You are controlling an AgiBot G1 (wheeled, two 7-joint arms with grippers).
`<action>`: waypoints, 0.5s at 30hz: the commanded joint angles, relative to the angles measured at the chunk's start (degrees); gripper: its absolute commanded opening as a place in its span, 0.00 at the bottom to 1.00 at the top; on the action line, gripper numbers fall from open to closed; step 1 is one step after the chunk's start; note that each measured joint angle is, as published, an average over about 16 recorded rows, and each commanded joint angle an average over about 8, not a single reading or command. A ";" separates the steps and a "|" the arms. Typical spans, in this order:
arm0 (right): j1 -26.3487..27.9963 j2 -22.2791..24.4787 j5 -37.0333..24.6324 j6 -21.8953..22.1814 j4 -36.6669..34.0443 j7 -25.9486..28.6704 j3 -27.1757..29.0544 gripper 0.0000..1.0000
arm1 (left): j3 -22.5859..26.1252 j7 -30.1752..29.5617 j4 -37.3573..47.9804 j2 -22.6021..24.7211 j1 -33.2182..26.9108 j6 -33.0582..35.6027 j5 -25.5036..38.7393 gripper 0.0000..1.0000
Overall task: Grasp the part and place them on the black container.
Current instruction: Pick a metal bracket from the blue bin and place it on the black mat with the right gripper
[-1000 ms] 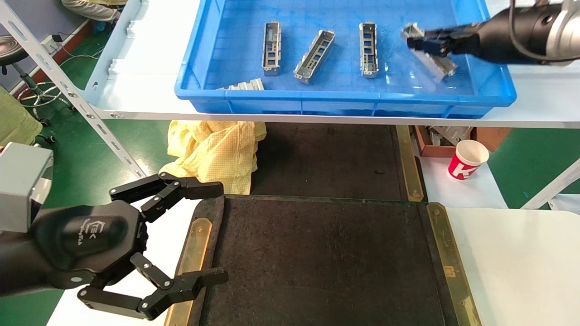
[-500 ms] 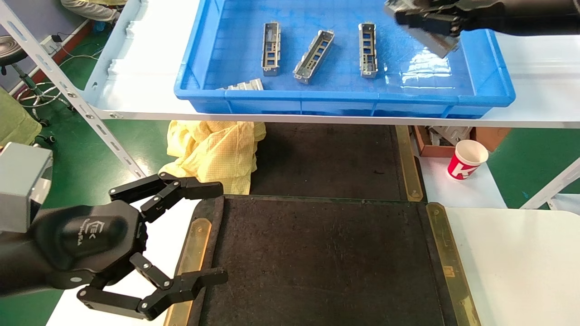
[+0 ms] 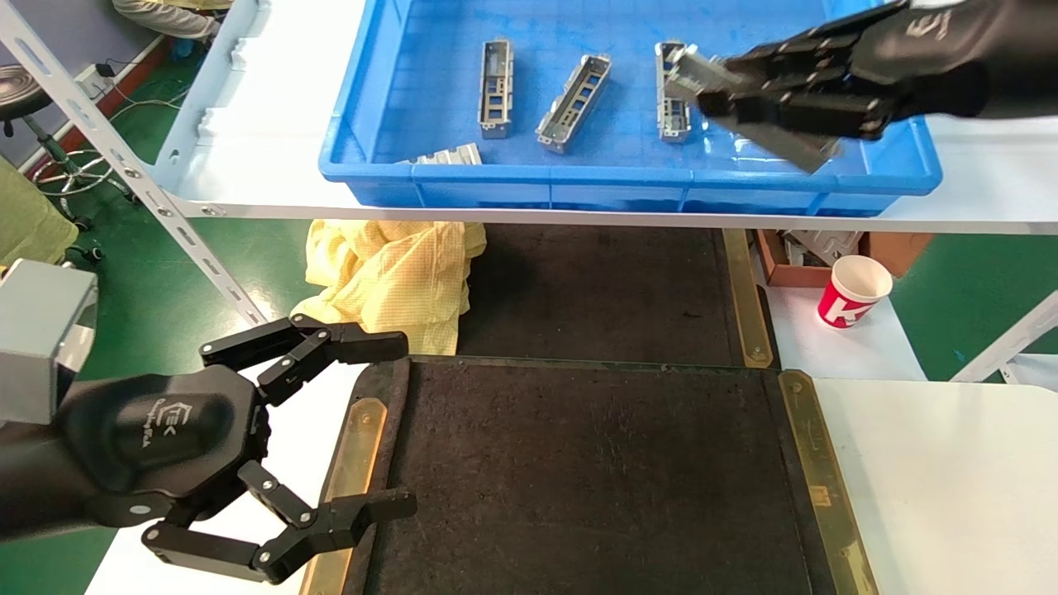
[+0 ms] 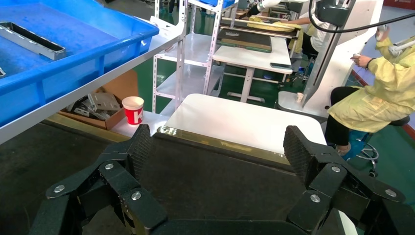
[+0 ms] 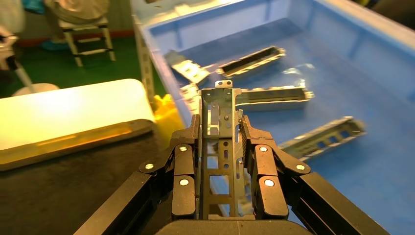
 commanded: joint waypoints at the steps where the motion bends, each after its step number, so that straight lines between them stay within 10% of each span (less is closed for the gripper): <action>1: -1.18 0.46 1.11 -1.25 1.47 0.33 -0.20 0.00 | 0.00 0.00 0.00 0.00 0.00 0.00 0.00 1.00; 15: -18.54 8.47 17.38 0.65 26.01 0.75 -8.93 0.00 | 0.00 0.00 0.00 0.00 0.00 0.00 0.00 1.00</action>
